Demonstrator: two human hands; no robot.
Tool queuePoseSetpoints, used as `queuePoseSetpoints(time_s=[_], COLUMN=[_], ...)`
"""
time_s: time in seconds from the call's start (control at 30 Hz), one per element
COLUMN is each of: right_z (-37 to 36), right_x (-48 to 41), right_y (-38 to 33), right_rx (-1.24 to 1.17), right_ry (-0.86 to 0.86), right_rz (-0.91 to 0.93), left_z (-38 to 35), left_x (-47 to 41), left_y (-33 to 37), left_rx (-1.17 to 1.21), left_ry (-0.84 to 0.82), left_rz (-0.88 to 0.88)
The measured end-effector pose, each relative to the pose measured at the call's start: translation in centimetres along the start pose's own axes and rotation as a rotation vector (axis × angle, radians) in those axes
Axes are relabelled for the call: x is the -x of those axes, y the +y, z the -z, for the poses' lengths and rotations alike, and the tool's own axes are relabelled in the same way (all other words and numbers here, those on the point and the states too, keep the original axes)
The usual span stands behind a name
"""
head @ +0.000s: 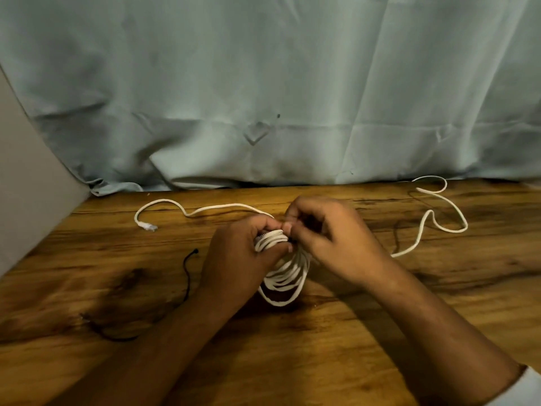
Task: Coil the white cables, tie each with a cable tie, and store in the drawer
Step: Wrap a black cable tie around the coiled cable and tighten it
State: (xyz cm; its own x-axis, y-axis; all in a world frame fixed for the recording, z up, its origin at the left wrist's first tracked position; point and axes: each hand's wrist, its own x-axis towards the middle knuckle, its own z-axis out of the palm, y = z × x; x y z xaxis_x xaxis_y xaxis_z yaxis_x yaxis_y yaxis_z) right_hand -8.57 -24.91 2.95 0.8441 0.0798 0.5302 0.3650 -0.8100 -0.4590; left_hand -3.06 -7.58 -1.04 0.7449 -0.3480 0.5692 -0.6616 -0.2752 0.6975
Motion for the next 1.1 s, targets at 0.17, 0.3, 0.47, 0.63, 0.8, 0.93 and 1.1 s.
queuePoseSetpoints(time_s=[0.17, 0.3, 0.47, 0.63, 0.8, 0.93, 1.1], right_z=[-0.1, -0.5, -1.1, -2.2, -1.6, -0.6, -0.4], right_x=[-0.3, -0.6, -0.6, -0.5, -0.3, -0.1, 0.2], right_y=[1.1, 1.6, 1.7, 1.9, 2.0, 2.1, 2.0], right_rx=[-0.391, -0.521, -0.714, -0.812, -0.927, -1.093, -0.974], right_ry=[0.006, 0.021, 0.061, 0.043, 0.024, -0.092, -0.172], right_rz=[-0.222, -0.356, -0.521, -0.643, -0.539, -0.49, -0.437], left_z=[-0.2, -0.5, -0.6, -0.6, -0.4, 0.1, 0.3], left_x=[0.1, 0.3, 0.5, 0.7, 0.4, 0.1, 0.0], left_y=[0.6, 0.9, 1.2, 1.0, 1.3, 0.6, -0.2], left_rx=[0.104, 0.126, 0.093, -0.012, 0.032, 0.076, 0.068], left_ry=[-0.044, -0.059, -0.051, -0.059, -0.04, 0.01, 0.031], left_rz=[-0.018, -0.014, -0.013, -0.058, -0.053, -0.049, -0.066])
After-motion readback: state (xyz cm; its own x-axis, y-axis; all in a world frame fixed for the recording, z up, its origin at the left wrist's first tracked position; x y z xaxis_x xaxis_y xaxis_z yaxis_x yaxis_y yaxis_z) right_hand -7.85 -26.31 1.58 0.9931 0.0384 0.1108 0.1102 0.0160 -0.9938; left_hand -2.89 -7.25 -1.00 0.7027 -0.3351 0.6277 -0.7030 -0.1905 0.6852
